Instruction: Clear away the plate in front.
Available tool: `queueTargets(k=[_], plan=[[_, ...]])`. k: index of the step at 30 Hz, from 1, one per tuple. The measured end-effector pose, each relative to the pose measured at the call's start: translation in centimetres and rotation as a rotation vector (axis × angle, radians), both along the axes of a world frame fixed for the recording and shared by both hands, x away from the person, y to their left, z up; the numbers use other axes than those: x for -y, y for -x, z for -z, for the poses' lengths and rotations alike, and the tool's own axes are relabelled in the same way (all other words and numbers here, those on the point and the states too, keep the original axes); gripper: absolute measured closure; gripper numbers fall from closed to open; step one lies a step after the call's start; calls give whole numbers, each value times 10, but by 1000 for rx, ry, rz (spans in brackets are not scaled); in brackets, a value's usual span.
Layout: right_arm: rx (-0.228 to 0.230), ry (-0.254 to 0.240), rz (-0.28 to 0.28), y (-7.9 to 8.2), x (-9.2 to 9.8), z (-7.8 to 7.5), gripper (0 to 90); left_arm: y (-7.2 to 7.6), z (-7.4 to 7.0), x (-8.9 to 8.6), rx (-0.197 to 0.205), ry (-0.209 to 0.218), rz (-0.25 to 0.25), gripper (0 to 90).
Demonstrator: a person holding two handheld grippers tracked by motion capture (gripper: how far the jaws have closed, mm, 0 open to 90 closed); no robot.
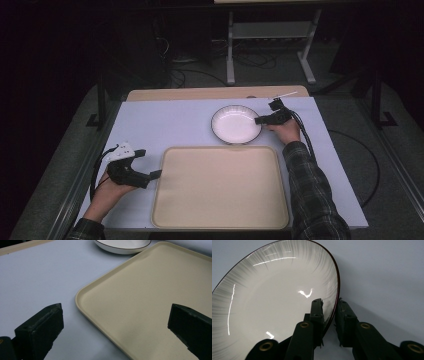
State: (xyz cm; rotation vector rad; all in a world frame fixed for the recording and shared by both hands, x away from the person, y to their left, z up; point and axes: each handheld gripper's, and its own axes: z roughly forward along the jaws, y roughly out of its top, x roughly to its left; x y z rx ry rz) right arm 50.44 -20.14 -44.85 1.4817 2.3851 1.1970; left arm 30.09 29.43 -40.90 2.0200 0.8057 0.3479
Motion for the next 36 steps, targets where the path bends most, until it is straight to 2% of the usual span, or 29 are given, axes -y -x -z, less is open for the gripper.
queueTargets(k=[2, 4, 5, 8, 15, 30, 31, 32, 36], plan=[[-12, -7, 0, 0, 1, 0, 753, 0, 0, 0, 0, 0, -1, 0], [-52, -27, -6, 0, 2, 2, 731, 0, 0, 1, 0, -3, 0, 0], [-52, -27, -6, 0, 2, 2, 731, 0, 0, 1, 1, -2, -1, 0], [-100, -59, -13, 0, 3, 4, 715, 0, 1, 2, -3, -6, 0, 0], [-131, -91, 1, 0, 5, 6, 724, 0, 1, 3, -4, -7, -1, 0], [-118, -94, 17, -2, 3, 6, 756, 0, 0, 1, -1, -5, -1, 0], [-115, -96, 21, -2, 3, 6, 762, 0, 0, 1, -1, -5, 0, 0], [-84, -84, 47, -2, 2, 3, 809, 0, 0, 1, -1, -5, 0, 0], [-90, -95, 46, -6, 3, 2, 821, -1, 1, 1, -2, -4, -1, 0]])
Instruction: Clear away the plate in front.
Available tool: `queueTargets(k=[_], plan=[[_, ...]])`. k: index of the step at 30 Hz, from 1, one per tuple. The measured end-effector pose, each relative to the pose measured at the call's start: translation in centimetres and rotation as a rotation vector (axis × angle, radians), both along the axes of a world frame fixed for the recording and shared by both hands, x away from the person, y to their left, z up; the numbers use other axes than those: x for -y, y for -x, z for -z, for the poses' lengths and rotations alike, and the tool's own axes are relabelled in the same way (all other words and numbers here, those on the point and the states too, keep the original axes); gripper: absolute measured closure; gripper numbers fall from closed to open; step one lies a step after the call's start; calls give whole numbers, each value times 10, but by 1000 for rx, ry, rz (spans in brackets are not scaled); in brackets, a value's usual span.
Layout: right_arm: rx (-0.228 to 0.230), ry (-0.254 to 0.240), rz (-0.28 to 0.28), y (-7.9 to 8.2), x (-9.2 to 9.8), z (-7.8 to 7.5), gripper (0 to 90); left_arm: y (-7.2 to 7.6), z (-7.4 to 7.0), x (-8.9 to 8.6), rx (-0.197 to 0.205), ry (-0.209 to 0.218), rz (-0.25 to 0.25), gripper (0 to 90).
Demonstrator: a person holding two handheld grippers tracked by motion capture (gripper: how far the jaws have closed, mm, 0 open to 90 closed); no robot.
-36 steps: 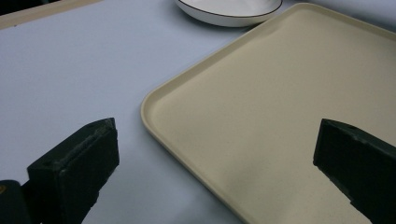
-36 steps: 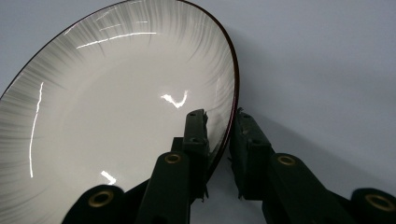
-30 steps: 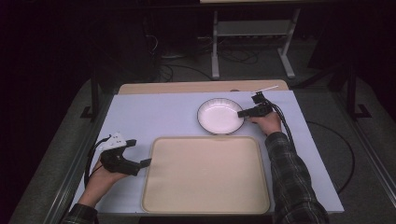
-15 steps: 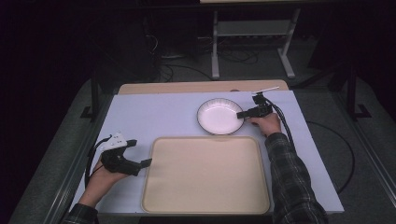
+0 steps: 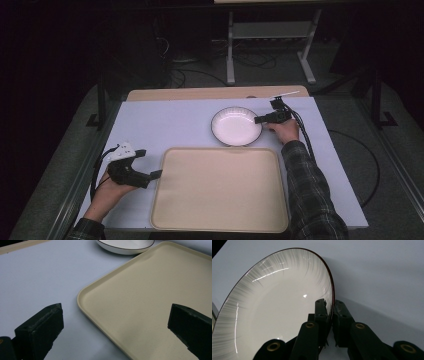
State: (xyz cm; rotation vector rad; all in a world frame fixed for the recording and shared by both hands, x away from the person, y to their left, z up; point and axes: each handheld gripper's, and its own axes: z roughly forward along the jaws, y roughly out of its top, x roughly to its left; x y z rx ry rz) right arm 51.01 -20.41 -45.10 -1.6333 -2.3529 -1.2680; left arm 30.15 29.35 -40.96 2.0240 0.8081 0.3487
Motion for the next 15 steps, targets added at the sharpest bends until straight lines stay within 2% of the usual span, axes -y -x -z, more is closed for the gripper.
queueTargets(k=[3, 10, 15], plan=[[-4, -3, 2, 0, 0, 0, 821, -1, 0, 0, -2, -3, 1, 0], [-45, -42, 35, -1, 0, 3, 816, 0, 0, 1, -3, -2, 4, 0], [-42, -45, 37, -1, 0, 3, 826, -1, 0, 2, -3, 2, 6, 0]])
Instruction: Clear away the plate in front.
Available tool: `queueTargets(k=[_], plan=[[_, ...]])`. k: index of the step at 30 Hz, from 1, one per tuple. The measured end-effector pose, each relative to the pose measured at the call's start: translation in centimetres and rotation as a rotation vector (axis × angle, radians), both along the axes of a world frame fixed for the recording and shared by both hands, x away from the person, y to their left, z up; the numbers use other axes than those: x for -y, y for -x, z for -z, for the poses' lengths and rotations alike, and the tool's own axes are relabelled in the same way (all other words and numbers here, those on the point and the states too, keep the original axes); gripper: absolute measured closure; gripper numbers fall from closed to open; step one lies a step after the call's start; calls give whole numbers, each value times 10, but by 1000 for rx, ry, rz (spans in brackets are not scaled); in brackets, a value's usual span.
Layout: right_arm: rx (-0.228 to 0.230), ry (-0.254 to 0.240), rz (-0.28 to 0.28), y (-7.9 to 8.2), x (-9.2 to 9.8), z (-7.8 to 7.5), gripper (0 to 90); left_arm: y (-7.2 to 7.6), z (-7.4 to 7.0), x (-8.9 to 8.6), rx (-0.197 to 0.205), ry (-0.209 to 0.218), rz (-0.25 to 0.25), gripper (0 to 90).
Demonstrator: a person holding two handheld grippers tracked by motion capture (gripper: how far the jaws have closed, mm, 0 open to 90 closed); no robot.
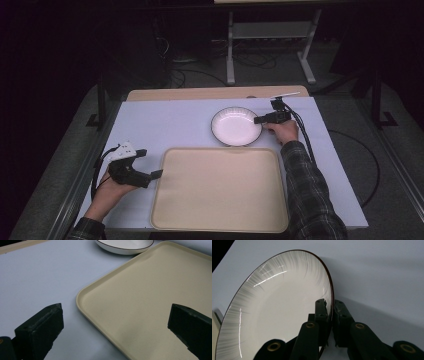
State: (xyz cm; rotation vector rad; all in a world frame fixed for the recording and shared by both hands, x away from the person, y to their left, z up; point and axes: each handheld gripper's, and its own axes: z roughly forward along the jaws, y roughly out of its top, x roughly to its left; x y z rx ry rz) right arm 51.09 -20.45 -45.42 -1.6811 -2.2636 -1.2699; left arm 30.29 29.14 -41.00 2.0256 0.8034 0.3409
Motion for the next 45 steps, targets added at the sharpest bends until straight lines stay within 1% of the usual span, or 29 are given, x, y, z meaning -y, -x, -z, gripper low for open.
queueTargets(k=[3, 5, 6, 7, 8, 9, 11, 12, 13, 16, 20, 24, 26, 28, 29, 30, 31, 33, 35, 37, 38, 39, 40, 41, 42, 44, 45], plan=[[20, 14, 7, -1, -2, -2, 843, 0, 0, 0, -2, -3, 1, 0], [27, 12, 11, -1, -3, -2, 846, 0, 0, 0, -2, -1, 0, 0], [39, 12, 19, -2, -4, -2, 851, 0, 0, -1, 0, -1, -1, 0], [39, 12, 19, -2, -4, -2, 851, 0, 0, -1, 1, 0, -1, 0], [51, 4, 22, -3, -5, -3, 858, 0, 0, -2, 1, 0, -3, 0], [51, 4, 22, -3, -5, -3, 858, 0, 0, -2, 1, 0, -3, 0], [70, 5, 28, -3, -7, -4, 863, 0, 0, -2, 0, 0, -3, 0], [92, 2, 30, -3, -9, -7, 867, 0, 0, -2, 0, 2, -3, 0], [92, 2, 30, -3, -9, -7, 867, 0, 0, -2, 1, 3, -3, 0], [124, 20, 20, -4, -13, -12, 868, 0, 0, -2, 1, 2, -2, 0], [127, 21, 18, -4, -13, -12, 869, 0, 0, -3, 1, 3, -1, 0], [133, 6, 26, -3, -12, -12, 868, 0, 0, -3, 1, 3, 0, 0], [148, -3, 30, -3, -12, -15, 867, 0, 0, -3, 0, 4, 0, 0], [150, -7, 30, -2, -11, -16, 867, 0, 0, -3, 0, 5, 0, 0], [150, -17, 30, -2, -10, -17, 868, 0, 0, -3, 0, 5, 0, 0], [151, -36, 24, -1, -8, -20, 870, 0, 0, -3, 0, 4, 0, 0], [154, -40, 20, -1, -7, -22, 870, 0, 0, -3, 0, 5, 2, 0], [157, -43, 15, 1, -5, -26, 869, 0, 0, -3, 1, 6, 1, 0], [165, -35, 1, 5, -6, -31, 868, 0, 0, -3, 2, 9, 1, 0], [163, -37, -9, 6, -6, -32, 868, 0, 0, -2, 2, 9, 0, 0], [169, -30, -27, 11, -7, -36, 867, 0, 0, -2, 2, 9, 0, 0], [169, -30, -27, 11, -7, -36, 867, 0, 0, -2, 3, 7, 1, 0], [169, -26, -44, 16, -8, -39, 868, 0, 0, -2, 4, 6, 3, 0], [169, -26, -44, 16, -8, -39, 868, 0, 0, -2, 4, 6, 3, 0], [170, -44, -61, 21, -9, -41, 868, 0, -1, -1, 5, 6, 2, 0], [171, -39, -71, 24, -10, -42, 868, 1, -1, -1, 4, 6, 2, 0], [170, -48, -84, 27, -10, -42, 867, 1, -1, -1, 4, 6, 2, 0]])
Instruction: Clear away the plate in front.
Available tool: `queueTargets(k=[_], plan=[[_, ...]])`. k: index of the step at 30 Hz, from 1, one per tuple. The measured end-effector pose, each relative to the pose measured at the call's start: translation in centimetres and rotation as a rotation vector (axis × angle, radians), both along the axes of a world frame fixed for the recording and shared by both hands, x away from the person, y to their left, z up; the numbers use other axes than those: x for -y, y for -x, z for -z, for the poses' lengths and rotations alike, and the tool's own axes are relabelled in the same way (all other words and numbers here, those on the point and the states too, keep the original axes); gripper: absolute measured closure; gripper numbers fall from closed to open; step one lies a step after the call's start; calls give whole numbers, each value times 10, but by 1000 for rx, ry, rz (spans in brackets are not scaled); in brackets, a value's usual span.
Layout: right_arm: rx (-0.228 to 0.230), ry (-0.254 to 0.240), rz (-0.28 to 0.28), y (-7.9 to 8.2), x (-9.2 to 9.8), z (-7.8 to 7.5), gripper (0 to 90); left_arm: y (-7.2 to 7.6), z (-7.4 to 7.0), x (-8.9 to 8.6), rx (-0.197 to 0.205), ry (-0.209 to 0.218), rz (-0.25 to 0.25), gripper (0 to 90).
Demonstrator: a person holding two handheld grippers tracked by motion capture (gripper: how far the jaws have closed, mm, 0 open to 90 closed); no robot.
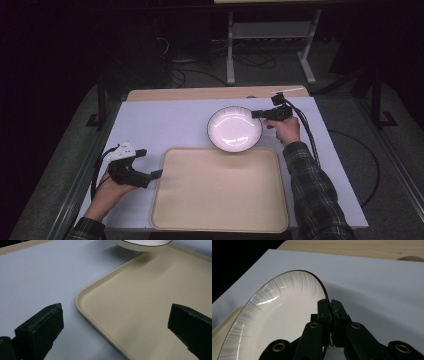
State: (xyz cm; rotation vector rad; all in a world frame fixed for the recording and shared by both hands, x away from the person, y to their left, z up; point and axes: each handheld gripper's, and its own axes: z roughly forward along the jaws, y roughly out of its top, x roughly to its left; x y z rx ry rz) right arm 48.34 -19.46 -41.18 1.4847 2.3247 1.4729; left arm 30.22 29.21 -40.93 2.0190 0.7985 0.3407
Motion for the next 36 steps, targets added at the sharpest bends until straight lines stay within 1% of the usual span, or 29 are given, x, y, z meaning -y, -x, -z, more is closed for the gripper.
queueTargets(k=[2, 3, 5, 7, 12, 13, 15, 17, 21, 23, 25, 28, 32, 33, 36], plan=[[-7, 3, -18, 5, -1, -1, 868, 0, 0, 1, 0, -1, 2, 0], [-4, 5, -42, 12, -3, -2, 866, 0, 0, 1, 0, -4, 5, 0], [-4, 8, -48, 14, -3, -3, 866, 0, 0, 1, -1, -4, 4, 0], [-6, 2, -70, 23, -5, -3, 866, 0, 0, 2, 0, -4, 5, 0], [-5, -13, -95, 34, -5, -6, 864, 0, 0, 2, -1, -5, 5, 0], [-5, -13, -95, 34, -5, -6, 864, 0, 0, 2, -1, -5, 5, 0], [-4, -13, -108, 40, -7, -10, 862, 0, 0, 2, -1, -4, 6, 0], [-1, -12, -110, 42, -7, -11, 862, 0, 0, 2, -1, -5, 5, 0], [-2, -17, -139, 51, -10, -14, 860, 0, 0, 2, -2, -6, 6, 0], [0, -22, -158, 58, -13, -15, 860, 0, 1, 3, -2, -6, 7, 0], [0, -25, -162, 60, -14, -15, 860, 0, 1, 3, -1, -5, 7, 0], [3, -31, -183, 67, -17, -14, 859, 0, 1, 3, -2, -6, 7, 0], [-3, -41, -212, 75, -21, -13, 857, 0, 1, 3, -3, -5, 6, 0], [-6, -37, -225, 78, -24, -11, 856, 0, 1, 4, -3, -5, 6, 0], [-6, -24, -234, 82, -27, -10, 856, 0, 1, 4, -3, -5, 6, 0]])
